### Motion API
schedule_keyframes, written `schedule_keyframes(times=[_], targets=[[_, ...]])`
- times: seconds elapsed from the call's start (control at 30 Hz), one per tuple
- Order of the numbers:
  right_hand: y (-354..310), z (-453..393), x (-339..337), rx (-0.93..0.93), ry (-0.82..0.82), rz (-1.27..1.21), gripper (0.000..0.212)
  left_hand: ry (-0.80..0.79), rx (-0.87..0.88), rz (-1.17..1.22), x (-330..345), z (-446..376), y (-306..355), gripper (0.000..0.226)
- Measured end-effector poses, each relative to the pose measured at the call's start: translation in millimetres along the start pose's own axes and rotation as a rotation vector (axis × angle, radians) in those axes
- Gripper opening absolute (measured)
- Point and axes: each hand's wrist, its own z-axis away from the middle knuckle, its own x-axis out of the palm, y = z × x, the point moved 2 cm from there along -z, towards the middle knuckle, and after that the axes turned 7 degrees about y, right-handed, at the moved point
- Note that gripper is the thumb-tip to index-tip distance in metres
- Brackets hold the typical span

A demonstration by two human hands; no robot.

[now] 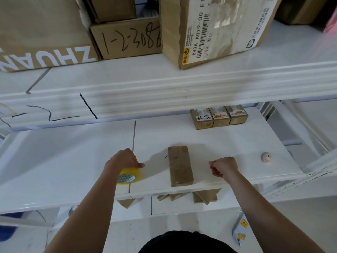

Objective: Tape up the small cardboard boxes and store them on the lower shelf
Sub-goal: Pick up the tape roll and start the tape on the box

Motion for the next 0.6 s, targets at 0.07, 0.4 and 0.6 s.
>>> schedule_keyframes(times=[0.07,0.4,0.6], targets=[[0.7,0.5,3.1,0.002,0.015,0.034,0.014,0.005,-0.009,0.004,1.6,-1.2,-1.1,0.054],[-0.8,5.6,8.7,0.006,0.060,0.125,0.016,0.017,0.009,0.014,4.6,-2.8,-3.0,0.054],[-15.0,4.7,6.4,-0.078,0.074,0.080,0.008,0.027,0.025,0.063,6.0,-2.8,-8.2,0.051]])
